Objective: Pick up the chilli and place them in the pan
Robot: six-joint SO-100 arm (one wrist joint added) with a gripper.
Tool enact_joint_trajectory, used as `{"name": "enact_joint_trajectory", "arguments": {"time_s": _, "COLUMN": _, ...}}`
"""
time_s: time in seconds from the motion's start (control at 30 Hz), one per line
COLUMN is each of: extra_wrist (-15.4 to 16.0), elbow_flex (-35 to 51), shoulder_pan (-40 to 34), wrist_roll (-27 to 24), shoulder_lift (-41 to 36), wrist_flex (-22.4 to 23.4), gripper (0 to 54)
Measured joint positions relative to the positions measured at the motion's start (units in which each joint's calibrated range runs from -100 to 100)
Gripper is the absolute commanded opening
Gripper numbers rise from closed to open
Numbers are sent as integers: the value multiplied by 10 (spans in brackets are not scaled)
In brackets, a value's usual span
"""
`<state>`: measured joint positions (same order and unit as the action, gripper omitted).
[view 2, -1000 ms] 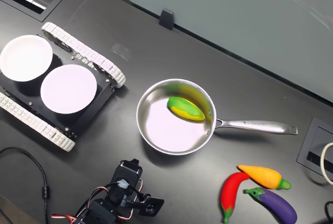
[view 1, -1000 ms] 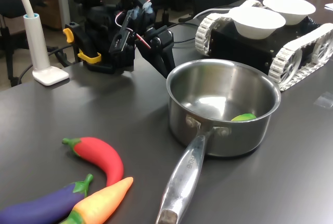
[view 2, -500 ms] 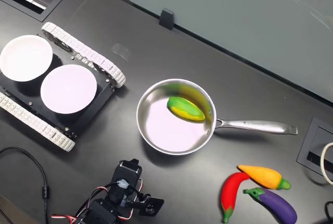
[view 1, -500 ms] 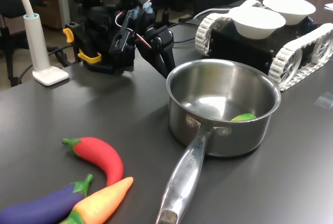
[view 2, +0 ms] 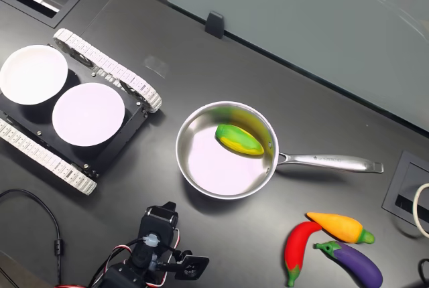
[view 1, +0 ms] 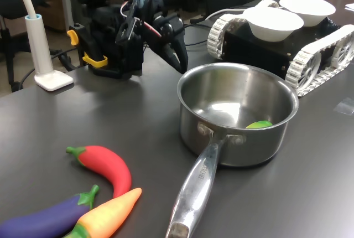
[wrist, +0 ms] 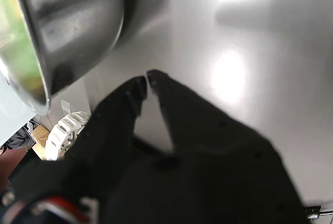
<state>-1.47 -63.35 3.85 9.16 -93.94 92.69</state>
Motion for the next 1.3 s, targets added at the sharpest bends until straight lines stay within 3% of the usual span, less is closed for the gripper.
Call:
{"name": "enact_joint_trajectory", "arguments": {"time_s": 0.43, "extra_wrist": -3, "elbow_flex": 110, "shoulder_pan": -24, "wrist_roll": -4, "shoulder_lift": 104, "wrist_flex": 1, "gripper": 0}}
{"name": "enact_joint_trajectory", "arguments": {"time_s": 0.6, "extra_wrist": -3, "elbow_flex": 185, "shoulder_pan": -12, "wrist_roll": -3, "shoulder_lift": 154, "wrist_flex": 3, "gripper": 0}}
{"name": "enact_joint_trajectory", "arguments": {"time_s": 0.97, "extra_wrist": -3, "elbow_flex": 397, "shoulder_pan": 3, "wrist_roll": 5, "shoulder_lift": 256, "wrist_flex": 64, "gripper": 0}}
{"name": "enact_joint_trajectory", "arguments": {"time_s": 1.3, "extra_wrist": -2, "elbow_flex": 527, "shoulder_pan": 57, "wrist_roll": 10, "shoulder_lift": 347, "wrist_flex": 65, "gripper": 0}}
